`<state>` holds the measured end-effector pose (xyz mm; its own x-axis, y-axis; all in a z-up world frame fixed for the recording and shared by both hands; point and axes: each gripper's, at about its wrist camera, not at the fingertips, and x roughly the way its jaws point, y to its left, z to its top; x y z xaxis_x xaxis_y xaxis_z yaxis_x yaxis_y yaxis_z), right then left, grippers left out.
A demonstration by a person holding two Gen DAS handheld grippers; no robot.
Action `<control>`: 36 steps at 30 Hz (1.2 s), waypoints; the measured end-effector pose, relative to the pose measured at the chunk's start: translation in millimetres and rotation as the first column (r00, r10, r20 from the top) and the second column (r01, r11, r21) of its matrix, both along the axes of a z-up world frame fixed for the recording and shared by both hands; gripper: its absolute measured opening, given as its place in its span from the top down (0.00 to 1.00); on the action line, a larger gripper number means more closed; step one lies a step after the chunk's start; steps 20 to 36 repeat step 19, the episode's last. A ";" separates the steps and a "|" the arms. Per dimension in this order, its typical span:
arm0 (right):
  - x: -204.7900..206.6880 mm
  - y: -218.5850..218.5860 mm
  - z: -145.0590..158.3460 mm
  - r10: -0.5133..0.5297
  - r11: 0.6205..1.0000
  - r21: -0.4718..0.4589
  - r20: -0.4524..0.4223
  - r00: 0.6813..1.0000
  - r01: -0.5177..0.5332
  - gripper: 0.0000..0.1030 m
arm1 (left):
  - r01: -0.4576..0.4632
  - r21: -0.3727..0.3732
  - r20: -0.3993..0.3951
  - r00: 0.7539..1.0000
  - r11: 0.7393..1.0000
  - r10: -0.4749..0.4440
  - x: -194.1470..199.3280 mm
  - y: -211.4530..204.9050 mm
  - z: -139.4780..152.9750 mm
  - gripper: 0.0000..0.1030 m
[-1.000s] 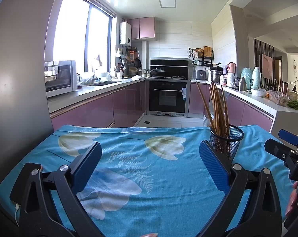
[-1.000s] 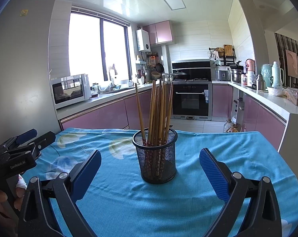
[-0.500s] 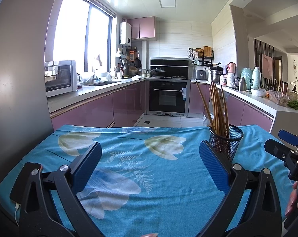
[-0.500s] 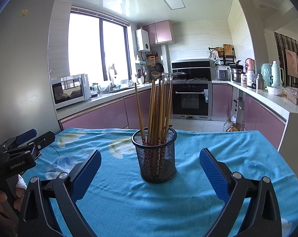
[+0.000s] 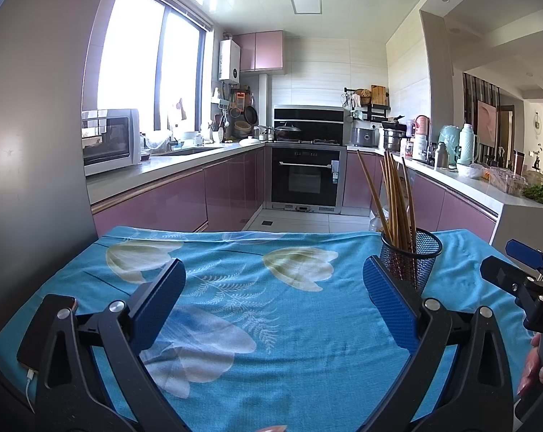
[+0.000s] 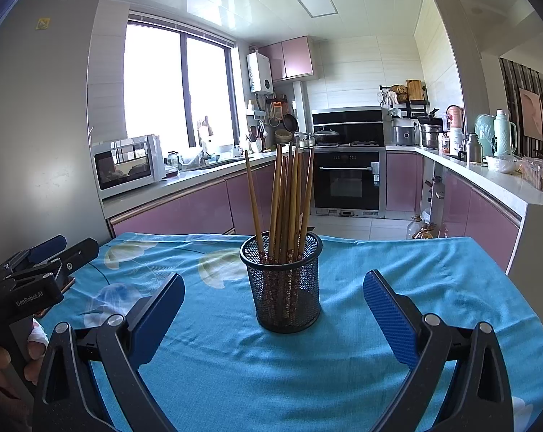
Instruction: Organize utensils
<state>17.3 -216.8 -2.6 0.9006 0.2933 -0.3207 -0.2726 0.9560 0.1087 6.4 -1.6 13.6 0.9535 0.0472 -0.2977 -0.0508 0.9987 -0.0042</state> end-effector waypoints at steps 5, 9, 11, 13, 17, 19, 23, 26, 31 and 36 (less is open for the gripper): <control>0.0 -0.3 0.2 0.001 1.000 0.002 0.000 1.000 -0.001 0.07 | 0.001 -0.004 0.000 1.000 1.000 -0.001 -0.7 -0.7 0.1 0.06; 0.0 -0.5 0.2 0.002 1.000 -0.001 -0.001 1.000 -0.002 0.07 | -0.010 -0.013 -0.001 1.000 1.000 0.010 0.3 0.7 0.1 0.06; 0.4 -1.0 0.2 0.003 1.000 -0.003 -0.004 1.000 -0.003 0.07 | -0.011 -0.014 -0.004 1.000 1.000 0.010 1.1 0.9 -0.1 0.06; 2.6 -4.2 -0.6 -0.002 1.000 -0.007 -0.012 1.000 0.002 0.07 | -0.001 -0.026 -0.029 1.000 1.000 0.000 4.4 2.4 -1.9 0.06; 20.4 -21.9 -7.5 -0.069 0.996 -0.064 -0.086 0.994 0.063 0.07 | 0.001 -0.047 -0.086 0.996 0.999 -0.005 14.7 8.6 -9.6 0.06; 39.5 -39.8 -16.8 -0.130 0.987 -0.112 -0.165 0.978 0.112 0.07 | -0.008 -0.043 -0.117 0.993 0.999 0.003 21.2 13.1 -15.2 0.06; 39.5 -39.8 -16.8 -0.130 0.987 -0.112 -0.165 0.978 0.112 0.07 | -0.008 -0.043 -0.117 0.993 0.999 0.003 21.2 13.1 -15.2 0.06; 39.5 -39.8 -16.8 -0.130 0.987 -0.112 -0.165 0.978 0.112 0.07 | -0.008 -0.043 -0.117 0.993 0.999 0.003 21.2 13.1 -15.2 0.06; 39.5 -39.8 -16.8 -0.130 0.987 -0.112 -0.165 0.978 0.112 0.07 | -0.008 -0.043 -0.117 0.993 0.999 0.003 21.2 13.1 -15.2 0.06; 39.5 -39.8 -16.8 -0.130 0.987 -0.112 -0.165 0.978 0.112 0.07 | -0.008 -0.043 -0.117 0.993 0.999 0.003 21.2 13.1 -15.2 0.06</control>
